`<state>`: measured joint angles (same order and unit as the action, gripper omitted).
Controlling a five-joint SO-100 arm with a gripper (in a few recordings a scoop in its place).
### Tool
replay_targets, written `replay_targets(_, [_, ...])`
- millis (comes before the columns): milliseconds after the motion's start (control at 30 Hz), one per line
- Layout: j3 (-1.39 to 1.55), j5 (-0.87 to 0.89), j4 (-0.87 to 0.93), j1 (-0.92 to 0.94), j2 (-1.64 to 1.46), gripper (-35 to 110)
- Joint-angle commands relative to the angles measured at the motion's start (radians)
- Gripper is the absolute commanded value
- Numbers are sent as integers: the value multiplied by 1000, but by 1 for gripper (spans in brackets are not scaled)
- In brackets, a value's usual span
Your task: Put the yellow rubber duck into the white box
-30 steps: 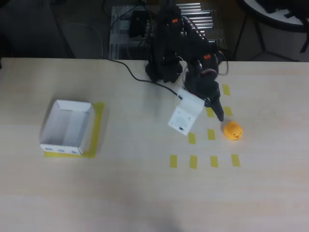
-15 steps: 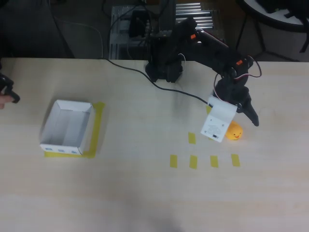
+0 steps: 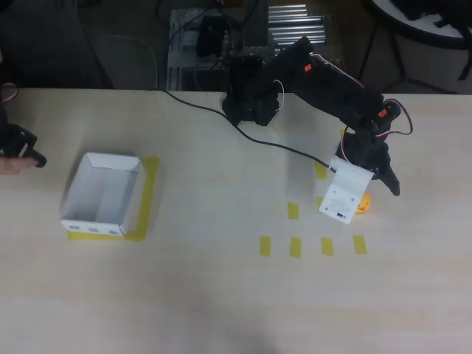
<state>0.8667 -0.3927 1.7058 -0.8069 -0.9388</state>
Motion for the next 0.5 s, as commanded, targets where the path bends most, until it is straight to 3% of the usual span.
replay_targets(0, [-101, -5, 3, -15, -8, 56])
replay_targets(467, [-255, -18, 12, 18, 152, 55])
